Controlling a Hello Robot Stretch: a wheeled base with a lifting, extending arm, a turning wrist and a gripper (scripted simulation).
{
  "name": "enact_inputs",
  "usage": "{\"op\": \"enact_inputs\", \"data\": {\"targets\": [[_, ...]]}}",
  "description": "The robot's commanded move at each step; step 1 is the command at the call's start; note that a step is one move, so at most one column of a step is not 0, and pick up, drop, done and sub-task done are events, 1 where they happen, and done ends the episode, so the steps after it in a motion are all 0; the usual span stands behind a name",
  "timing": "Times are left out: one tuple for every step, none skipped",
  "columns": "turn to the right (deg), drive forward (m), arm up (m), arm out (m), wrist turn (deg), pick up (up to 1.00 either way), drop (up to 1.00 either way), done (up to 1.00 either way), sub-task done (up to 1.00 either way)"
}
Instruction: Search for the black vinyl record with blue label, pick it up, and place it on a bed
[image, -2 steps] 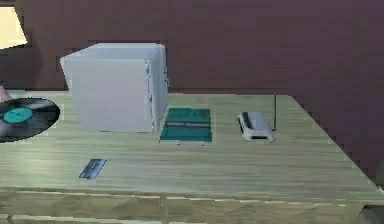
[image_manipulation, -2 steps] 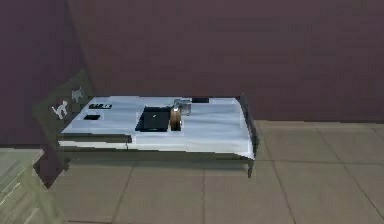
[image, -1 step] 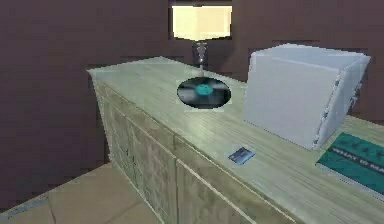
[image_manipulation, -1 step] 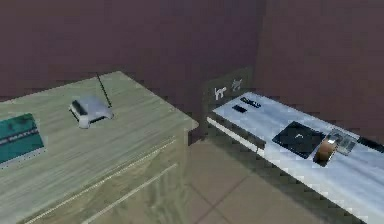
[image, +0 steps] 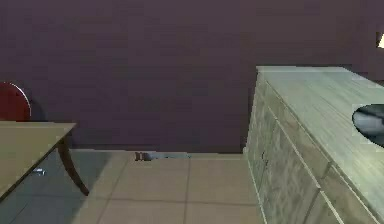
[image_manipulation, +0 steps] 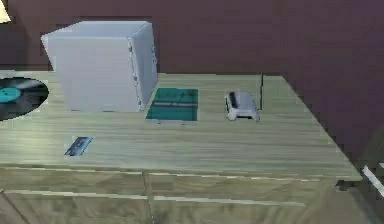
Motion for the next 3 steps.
{"op": "enact_inputs", "data": {"targets": [[-33.0,0.00,0.00,0.00,0.0,0.00,0.00,0.00,0.00],[45.0,0.00,0.00,0.00,0.0,0.00,0.00,0.00,0.00],[33.0,0.00,0.00,0.00,0.0,0.00,0.00,0.00,0.00]]}}
